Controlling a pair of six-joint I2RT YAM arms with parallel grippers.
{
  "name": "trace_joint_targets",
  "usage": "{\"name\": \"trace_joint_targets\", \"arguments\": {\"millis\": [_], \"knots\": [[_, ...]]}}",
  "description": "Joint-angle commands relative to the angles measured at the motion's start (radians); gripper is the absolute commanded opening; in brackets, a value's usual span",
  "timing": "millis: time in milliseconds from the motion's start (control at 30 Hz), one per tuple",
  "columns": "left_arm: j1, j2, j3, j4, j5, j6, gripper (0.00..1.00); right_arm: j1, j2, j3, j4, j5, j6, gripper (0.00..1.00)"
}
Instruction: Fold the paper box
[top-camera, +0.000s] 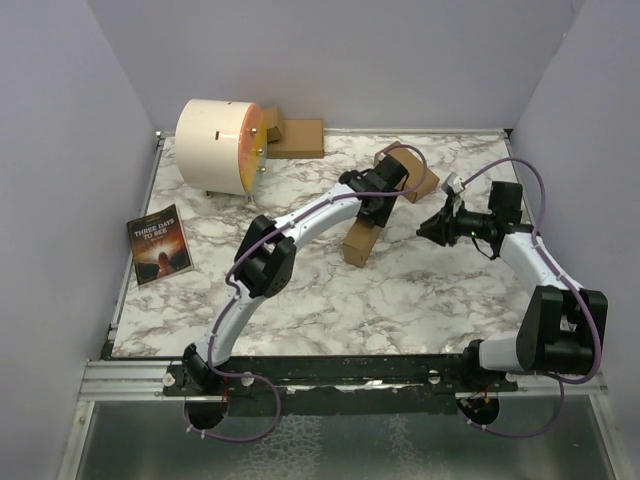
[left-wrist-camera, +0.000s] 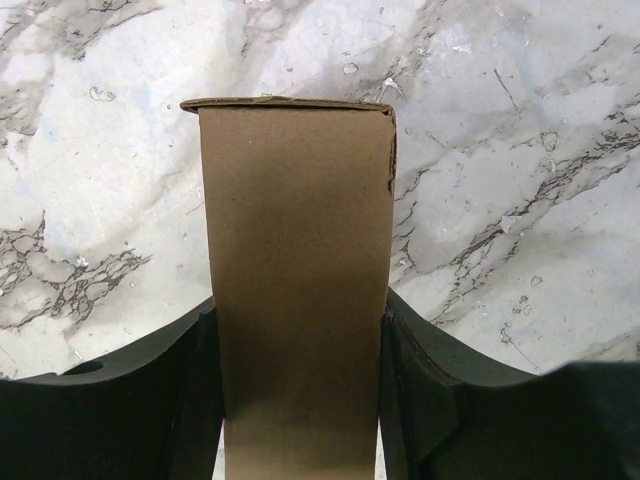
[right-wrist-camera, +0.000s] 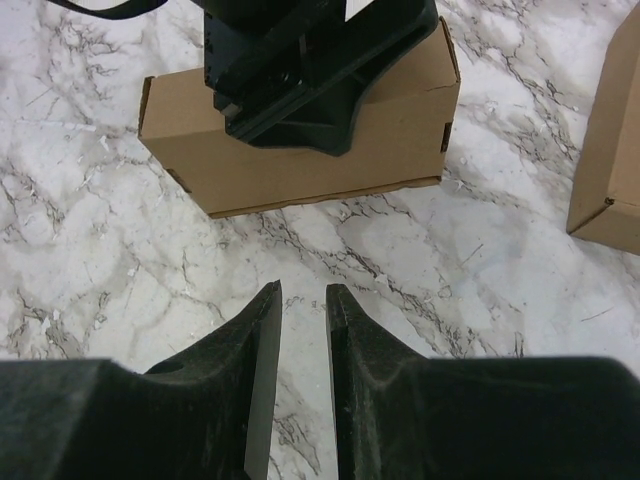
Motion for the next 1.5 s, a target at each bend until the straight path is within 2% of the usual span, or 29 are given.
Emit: {"name": "trace_joint_targets", "arguments": {"millis": [0,233,767,933,1067,1267,1467], "knots": [[-0.014,0.123,-0.029,-0.14,-0.081,0.041,0.19,-0.012,-0.019,0.001,0.007,-0.039,0.011,0.25],[-0.034,0.191,0.081,-0.217,-0.109,0.061,0.19,-0.017,-0.027,0.001,0.007,-0.044,0.014,0.25],[-0.05,0.244,0.083,-0.218,-0.113,0.086,0.2,-0.036,-0.035,0.0,0.004,-0.06,0.016,0.26],[-0.043,0.204,0.075,-0.166,-0.097,0.101,0.22,-0.043,-0.044,-0.001,-0.002,-0.068,0.016,0.26],[-0.009,0.113,0.043,-0.082,-0.035,0.104,0.24,-0.059,-0.052,0.009,-0.022,-0.092,0.022,0.26],[0.092,-0.093,-0.22,0.171,0.202,0.074,0.25,-0.08,-0.079,0.009,-0.04,-0.112,0.038,0.26],[0.215,-0.34,-0.602,0.51,0.485,-0.049,0.25,-0.088,-0.083,0.006,-0.065,-0.158,0.053,0.26]]}}
